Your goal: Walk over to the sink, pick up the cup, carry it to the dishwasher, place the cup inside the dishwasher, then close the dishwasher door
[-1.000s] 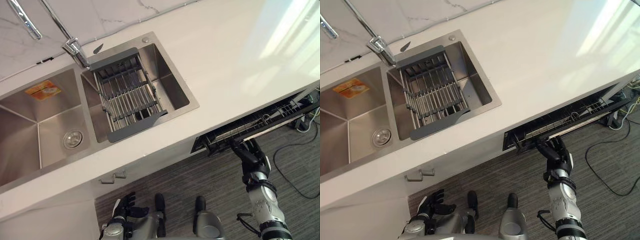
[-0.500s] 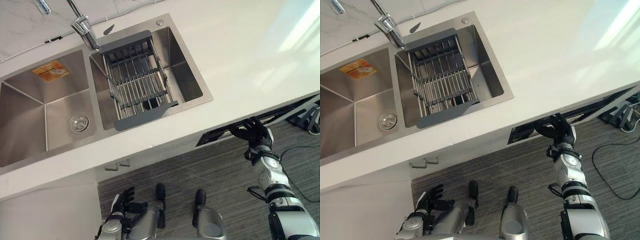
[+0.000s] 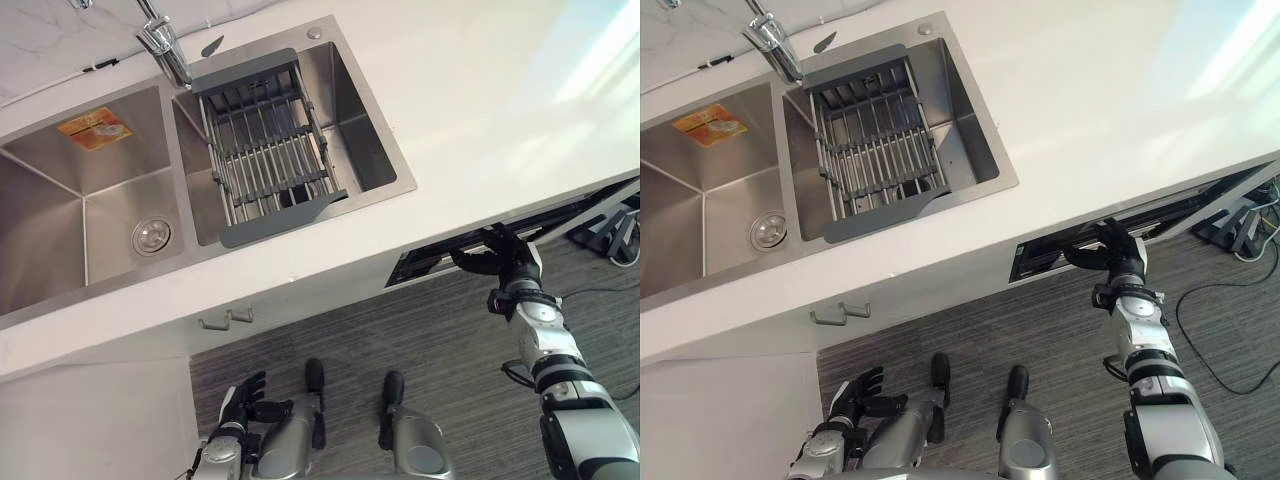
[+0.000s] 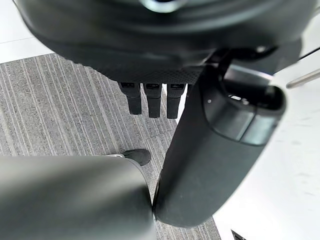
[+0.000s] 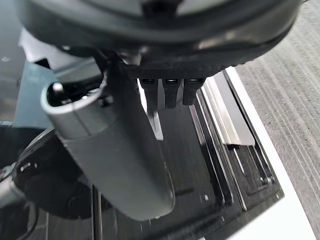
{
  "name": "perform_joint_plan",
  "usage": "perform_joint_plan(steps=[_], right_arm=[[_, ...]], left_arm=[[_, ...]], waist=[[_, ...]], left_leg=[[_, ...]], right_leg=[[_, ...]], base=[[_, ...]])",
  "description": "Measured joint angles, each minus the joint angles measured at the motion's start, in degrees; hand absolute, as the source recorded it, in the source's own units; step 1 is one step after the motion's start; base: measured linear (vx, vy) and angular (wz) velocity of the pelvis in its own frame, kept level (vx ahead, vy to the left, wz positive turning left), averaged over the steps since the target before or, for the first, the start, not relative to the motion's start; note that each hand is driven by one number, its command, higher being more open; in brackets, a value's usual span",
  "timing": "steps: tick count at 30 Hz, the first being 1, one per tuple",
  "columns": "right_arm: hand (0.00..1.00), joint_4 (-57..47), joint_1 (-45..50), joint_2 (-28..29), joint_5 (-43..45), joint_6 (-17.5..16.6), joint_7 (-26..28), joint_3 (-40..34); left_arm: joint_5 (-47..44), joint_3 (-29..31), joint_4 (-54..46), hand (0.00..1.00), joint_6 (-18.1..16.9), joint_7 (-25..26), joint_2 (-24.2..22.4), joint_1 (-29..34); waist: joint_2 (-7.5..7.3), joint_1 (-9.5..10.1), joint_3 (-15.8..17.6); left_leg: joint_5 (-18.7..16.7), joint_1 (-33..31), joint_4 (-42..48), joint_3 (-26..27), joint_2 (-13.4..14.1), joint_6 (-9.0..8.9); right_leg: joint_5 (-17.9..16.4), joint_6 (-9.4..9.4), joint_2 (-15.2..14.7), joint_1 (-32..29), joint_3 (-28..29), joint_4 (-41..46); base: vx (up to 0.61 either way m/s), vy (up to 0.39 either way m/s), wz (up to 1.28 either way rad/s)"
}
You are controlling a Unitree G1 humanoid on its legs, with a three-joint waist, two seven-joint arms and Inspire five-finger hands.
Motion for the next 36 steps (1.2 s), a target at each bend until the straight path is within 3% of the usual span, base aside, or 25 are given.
perform_joint_plan(steps=[7,13,16,21,27,36], right_arm=[[0.9,-9.64,11.34,5.48,-2.92,0.09,0.6,-4.17],[0.9,-14.9,21.37,13.75,-9.58,-0.28,3.78,-4.4],[0.9,-14.18,24.34,16.49,-13.41,-0.32,3.6,-4.54],[0.9,-4.58,26.14,20.07,-19.55,-0.61,2.32,-5.15],[0.9,6.72,27.52,22.25,-19.85,-0.5,1.4,-8.71],[0.9,12.81,27.87,22.76,-18.69,-0.29,0.97,-12.09]], left_arm=[[0.5,-0.04,0.33,0.9,0.86,-0.07,-0.04,0.08],[0.7,-0.09,1.78,0.9,1.41,-0.08,0.15,0.63],[0.7,-0.09,1.76,0.9,1.42,-0.07,0.21,1.31],[0.68,-0.05,1.77,0.9,1.69,-0.02,0.25,2.43],[0.65,-0.07,1.77,0.9,2.0,-0.01,0.17,2.75],[0.64,0.07,1.78,0.9,2.0,0.05,0.37,3.47]], waist=[[-0.94,-0.14,-1.48],[-4.42,-0.12,-6.25],[-5.25,-0.11,-8.11],[-5.48,-0.08,-9.86],[-5.56,-0.01,-11.03],[-6.46,-0.06,-11.9]], left_leg=[[0.48,4.05,-3.31,-0.8,0.22,-0.56],[0.56,6.69,-4.92,-0.8,0.1,-0.67],[0.61,7.35,-5.3,-0.84,0.0,-0.58],[0.61,9.06,-5.45,-0.85,0.03,-0.56],[0.6,10.56,-5.67,-0.9,0.16,-0.58],[0.56,12.79,-5.7,-0.95,0.12,-0.6]], right_leg=[[-0.93,-0.05,0.43,3.53,-1.09,-1.18],[-1.6,0.2,0.3,5.9,-1.06,-2.04],[-1.65,0.28,0.08,6.48,-1.09,-2.26],[-1.71,0.36,-0.2,8.24,-1.16,-2.28],[-1.85,0.57,-0.08,10.04,-1.5,-2.68],[-1.94,0.72,-0.08,12.47,-1.66,-3.19]], base=[[0.06,-0.032,0.07],[0.05,-0.011,0.01],[0.0,0.0,0.0],[-0.04,0.008,0.01],[-0.03,-0.004,0.02],[0.0,0.0,0.0]])
